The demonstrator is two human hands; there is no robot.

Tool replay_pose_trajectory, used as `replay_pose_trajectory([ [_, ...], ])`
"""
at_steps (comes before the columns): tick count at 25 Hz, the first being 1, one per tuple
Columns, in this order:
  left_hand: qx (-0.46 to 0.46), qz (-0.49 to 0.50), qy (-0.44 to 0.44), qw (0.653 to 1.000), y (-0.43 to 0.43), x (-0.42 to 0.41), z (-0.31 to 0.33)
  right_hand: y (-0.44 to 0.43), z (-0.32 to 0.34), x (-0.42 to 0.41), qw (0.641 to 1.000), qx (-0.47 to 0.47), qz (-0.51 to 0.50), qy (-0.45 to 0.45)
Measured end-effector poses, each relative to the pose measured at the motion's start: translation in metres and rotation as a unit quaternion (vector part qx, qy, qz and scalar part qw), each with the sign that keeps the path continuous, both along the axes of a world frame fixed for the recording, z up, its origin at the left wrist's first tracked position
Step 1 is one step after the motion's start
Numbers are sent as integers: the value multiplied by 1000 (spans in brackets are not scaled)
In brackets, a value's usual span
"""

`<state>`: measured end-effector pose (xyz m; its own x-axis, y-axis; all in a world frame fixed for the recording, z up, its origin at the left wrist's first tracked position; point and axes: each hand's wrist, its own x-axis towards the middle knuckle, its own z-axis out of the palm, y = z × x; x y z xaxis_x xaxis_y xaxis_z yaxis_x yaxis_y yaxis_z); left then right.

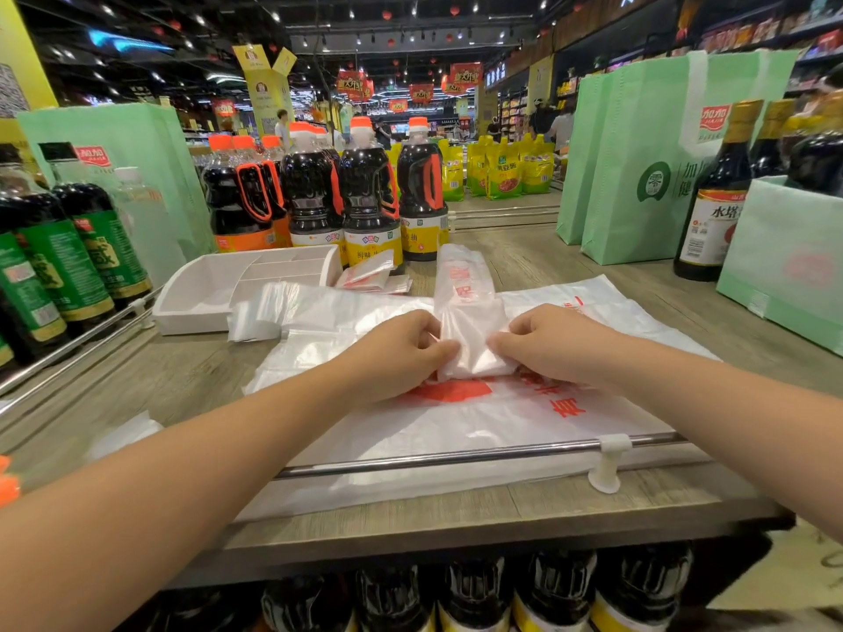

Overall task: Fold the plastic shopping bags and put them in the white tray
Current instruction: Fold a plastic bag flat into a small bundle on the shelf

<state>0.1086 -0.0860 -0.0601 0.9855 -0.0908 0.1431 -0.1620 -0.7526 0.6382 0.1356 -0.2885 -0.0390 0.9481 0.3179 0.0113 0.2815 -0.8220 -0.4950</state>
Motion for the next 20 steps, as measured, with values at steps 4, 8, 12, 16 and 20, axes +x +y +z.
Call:
replay_pose_trajectory([
  [4, 76, 15, -66, 995, -2, 0, -2, 0, -5, 3, 999, -38, -11, -36],
  [8, 118, -35, -82, 989, 7, -6, 3, -1, -11, 5, 993, -42, -1, -112],
  [12, 155, -71, -34, 985, 9, -13, 5, -6, -13, 4, 991, -25, 50, -121],
  [16, 169, -93, -48, 980, 11, -13, 5, -9, -11, 1, 988, -73, 69, -116],
  [20, 205, -133, -82, 966, 12, -12, 4, -11, -11, 1, 988, -67, 102, -91],
])
